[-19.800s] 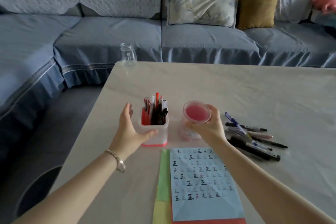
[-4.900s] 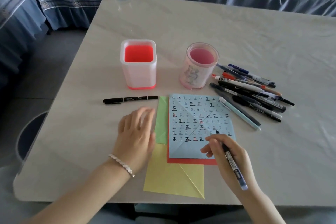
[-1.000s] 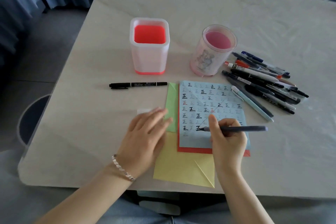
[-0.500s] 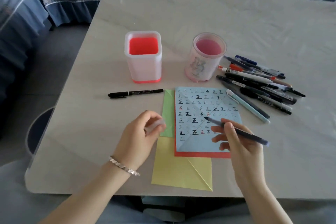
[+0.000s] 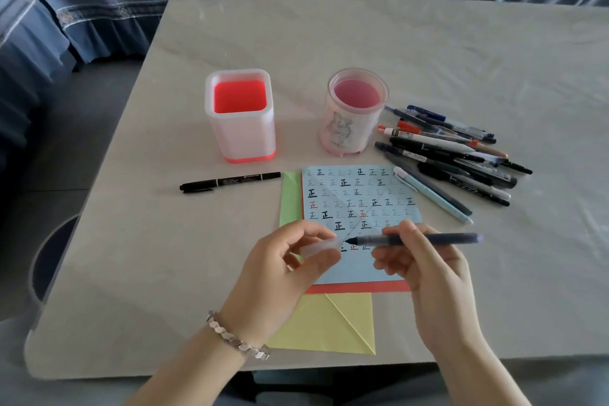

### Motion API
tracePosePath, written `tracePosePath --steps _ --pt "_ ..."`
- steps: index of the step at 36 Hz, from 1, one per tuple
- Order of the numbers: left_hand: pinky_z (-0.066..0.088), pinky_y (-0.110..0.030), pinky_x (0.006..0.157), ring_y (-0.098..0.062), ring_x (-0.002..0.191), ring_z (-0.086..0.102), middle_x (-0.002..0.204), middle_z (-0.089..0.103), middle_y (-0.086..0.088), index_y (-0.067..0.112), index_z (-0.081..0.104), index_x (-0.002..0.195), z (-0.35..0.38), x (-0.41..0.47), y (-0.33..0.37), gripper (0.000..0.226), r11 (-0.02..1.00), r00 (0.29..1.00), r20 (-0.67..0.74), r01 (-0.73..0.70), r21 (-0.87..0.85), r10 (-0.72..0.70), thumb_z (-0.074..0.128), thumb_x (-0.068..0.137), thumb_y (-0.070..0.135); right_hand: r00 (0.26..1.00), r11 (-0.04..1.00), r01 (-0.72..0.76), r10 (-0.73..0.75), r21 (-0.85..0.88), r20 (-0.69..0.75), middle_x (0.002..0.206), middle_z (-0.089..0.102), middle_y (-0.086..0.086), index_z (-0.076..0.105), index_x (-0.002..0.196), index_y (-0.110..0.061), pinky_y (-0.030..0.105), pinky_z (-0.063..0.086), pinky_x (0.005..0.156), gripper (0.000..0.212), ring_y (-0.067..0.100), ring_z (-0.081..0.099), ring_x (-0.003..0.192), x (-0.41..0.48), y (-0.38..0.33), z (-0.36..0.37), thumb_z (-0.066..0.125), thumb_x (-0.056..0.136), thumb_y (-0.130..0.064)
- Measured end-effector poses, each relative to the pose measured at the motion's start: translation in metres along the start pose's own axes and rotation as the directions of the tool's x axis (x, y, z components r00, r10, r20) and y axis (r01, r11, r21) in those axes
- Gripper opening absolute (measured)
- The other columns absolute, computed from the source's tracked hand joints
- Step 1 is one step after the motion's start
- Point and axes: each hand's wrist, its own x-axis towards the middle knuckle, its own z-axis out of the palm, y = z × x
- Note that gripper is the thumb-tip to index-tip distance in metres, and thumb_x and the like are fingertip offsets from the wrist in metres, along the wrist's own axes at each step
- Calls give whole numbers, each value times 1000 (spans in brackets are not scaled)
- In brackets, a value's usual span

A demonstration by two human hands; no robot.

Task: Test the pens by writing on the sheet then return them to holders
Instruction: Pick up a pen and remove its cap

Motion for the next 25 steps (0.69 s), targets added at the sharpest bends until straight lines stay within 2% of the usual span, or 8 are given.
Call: tracePosePath --steps 4,9,12,15,17,20,23,25 --pt "48 -21 66 -9 70 60 80 67 18 45 62 93 2 -1 1 27 999 1000 11 8 45 -9 65 67 52 1000 1000 -2 2 -20 -2 55 64 8 71 61 -17 19 44 51 22 16 56 51 -4 0 3 58 70 -31" --pt "47 -30 59 -28 63 54 73 65 20 36 65 82 4 -3 7 13 992 999 39 14 128 -19 71 80 24 999 998 14 -12 -55 35 56 63 12 67 64 -8 18 44 51 23 16 55 50 -6 4 5 56 72 -27" --pt "44 -23 55 -14 54 51 67 63 17 33 63 78 4 -2 12 18 987 997 70 10 162 -22 68 81 16 998 1000 -3 4 -27 61 56 63 12 70 63 -10 20 45 52 24 15 55 50 -4 5 6 68 74 -31" --pt "42 -17 51 -6 47 49 60 60 14 34 61 78 3 1 17 21 987 991 132 3 159 -24 63 85 14 987 998 54 -47 -36 156 59 65 9 72 69 -14 18 46 54 44 13 56 52 0 5 3 73 60 -57" --pt "41 -17 49 -7 43 47 57 58 11 26 63 76 1 4 22 18 992 983 179 19 125 -41 61 87 12 976 996 88 -80 -32 202 58 64 7 72 70 -15 18 46 55 49 13 57 53 3 2 1 72 57 -63" --pt "33 -20 42 -14 40 38 56 48 -2 5 64 78 -1 12 31 13 997 968 240 66 46 -75 58 88 11 959 993 120 -117 1 258 60 66 6 73 72 -18 19 47 56 43 14 58 55 5 -4 -1 72 61 -60" --pt "28 -16 38 -10 39 33 51 44 6 1 63 78 -4 21 42 17 978 922 337 208 -16 -190 55 90 9 948 990 143 -136 -2 287 62 67 4 72 72 -19 21 48 57 39 16 59 56 7 -8 -4 72 64 -57" --pt "25 -13 36 -7 38 27 49 42 5 5 60 71 -6 27 47 23 912 809 482 408 -46 -337 52 92 9 939 992 128 -119 -7 324 63 68 5 73 71 -20 22 49 57 38 17 60 57 6 -9 -6 73 63 -57"
